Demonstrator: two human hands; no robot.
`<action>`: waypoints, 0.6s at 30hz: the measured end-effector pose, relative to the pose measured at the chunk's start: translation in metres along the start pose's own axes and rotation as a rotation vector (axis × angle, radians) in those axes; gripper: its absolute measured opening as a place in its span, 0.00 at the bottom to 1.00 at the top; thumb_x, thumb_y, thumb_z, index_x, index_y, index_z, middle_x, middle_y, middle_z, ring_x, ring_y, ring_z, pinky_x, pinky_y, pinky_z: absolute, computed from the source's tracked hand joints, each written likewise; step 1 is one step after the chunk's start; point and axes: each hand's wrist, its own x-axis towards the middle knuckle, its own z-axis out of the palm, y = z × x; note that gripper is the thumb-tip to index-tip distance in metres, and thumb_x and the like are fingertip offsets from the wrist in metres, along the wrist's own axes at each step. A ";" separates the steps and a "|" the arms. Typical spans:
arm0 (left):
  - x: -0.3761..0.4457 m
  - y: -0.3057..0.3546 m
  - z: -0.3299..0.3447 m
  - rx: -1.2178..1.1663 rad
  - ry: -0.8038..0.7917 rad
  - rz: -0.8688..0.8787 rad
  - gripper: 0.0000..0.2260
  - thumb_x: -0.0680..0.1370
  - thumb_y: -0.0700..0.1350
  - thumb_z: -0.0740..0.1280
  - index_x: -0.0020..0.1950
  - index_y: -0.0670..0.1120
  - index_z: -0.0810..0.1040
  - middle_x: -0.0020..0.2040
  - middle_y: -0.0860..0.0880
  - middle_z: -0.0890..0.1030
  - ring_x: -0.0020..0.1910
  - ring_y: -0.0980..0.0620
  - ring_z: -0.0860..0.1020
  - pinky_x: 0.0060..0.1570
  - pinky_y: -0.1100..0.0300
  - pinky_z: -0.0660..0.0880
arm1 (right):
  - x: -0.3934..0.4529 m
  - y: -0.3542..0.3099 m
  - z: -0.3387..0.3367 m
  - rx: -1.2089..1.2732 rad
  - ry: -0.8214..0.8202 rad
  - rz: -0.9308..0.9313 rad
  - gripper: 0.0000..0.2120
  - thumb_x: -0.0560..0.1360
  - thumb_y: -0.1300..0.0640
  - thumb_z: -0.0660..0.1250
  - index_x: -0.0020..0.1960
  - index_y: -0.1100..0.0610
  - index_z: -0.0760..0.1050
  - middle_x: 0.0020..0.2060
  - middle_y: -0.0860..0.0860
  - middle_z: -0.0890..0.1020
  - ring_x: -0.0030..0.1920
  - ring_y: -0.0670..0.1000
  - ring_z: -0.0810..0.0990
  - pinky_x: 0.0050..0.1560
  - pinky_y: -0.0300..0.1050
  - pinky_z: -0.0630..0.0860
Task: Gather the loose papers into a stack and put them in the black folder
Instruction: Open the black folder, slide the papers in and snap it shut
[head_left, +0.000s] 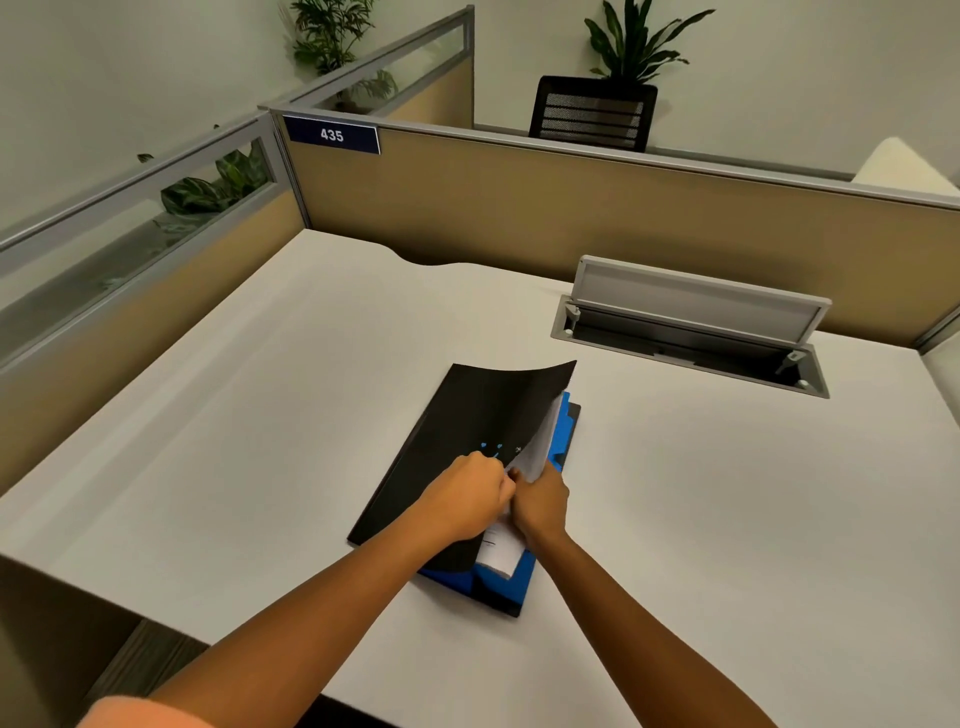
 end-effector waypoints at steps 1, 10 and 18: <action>0.000 0.003 0.001 -0.007 -0.004 -0.006 0.12 0.82 0.44 0.59 0.41 0.43 0.75 0.38 0.44 0.79 0.34 0.52 0.76 0.37 0.58 0.77 | 0.000 0.001 0.002 -0.027 -0.003 -0.016 0.16 0.80 0.54 0.64 0.65 0.60 0.72 0.60 0.58 0.79 0.59 0.56 0.79 0.59 0.48 0.76; 0.000 0.015 0.008 -0.026 0.006 -0.022 0.14 0.82 0.44 0.57 0.48 0.40 0.79 0.39 0.43 0.79 0.36 0.50 0.78 0.39 0.58 0.77 | 0.002 0.009 0.008 -0.142 -0.160 0.018 0.13 0.82 0.56 0.59 0.63 0.63 0.65 0.52 0.58 0.77 0.49 0.53 0.77 0.54 0.47 0.75; 0.005 0.017 0.022 -0.045 -0.019 -0.048 0.15 0.82 0.45 0.58 0.44 0.41 0.79 0.37 0.44 0.78 0.34 0.51 0.76 0.37 0.58 0.75 | 0.011 0.025 -0.019 -0.179 -0.212 -0.050 0.22 0.80 0.53 0.65 0.70 0.59 0.63 0.59 0.51 0.74 0.60 0.54 0.76 0.61 0.48 0.74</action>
